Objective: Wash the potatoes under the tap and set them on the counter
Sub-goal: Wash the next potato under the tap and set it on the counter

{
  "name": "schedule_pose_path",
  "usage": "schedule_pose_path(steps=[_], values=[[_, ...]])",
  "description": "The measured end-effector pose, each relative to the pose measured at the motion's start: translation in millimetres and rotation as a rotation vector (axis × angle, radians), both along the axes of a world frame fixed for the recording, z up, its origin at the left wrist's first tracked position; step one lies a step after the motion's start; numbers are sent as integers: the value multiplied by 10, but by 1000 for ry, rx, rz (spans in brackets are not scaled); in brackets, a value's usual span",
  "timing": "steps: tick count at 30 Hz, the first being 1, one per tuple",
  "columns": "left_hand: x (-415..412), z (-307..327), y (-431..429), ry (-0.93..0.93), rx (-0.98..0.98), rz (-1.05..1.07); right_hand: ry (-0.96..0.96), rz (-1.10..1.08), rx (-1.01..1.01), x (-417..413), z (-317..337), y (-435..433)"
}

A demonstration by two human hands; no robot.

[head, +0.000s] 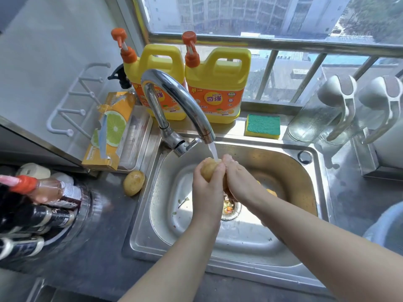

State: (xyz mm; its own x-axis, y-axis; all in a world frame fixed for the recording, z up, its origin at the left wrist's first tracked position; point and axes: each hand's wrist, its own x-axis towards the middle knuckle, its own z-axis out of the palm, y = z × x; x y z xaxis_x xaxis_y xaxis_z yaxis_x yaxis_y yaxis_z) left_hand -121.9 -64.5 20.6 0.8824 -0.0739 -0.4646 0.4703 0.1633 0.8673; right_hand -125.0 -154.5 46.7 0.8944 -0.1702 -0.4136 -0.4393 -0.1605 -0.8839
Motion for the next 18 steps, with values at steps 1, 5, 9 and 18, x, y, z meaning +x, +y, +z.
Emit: schedule_pose_path(steps=[1, 5, 9, 18], values=[[16, 2, -3, 14, -24, 57, -12, 40, -12, -31, -7, 21], [139, 55, 11, 181, -176, 204, 6, 145, 45, -162, -65, 122], [221, 87, 57, 285, -263, 252, -59, 149, 107, -169, -28, 152], [156, 189, 42, 143, -14, 218, 189, -103, 376, -22, 167, 204]])
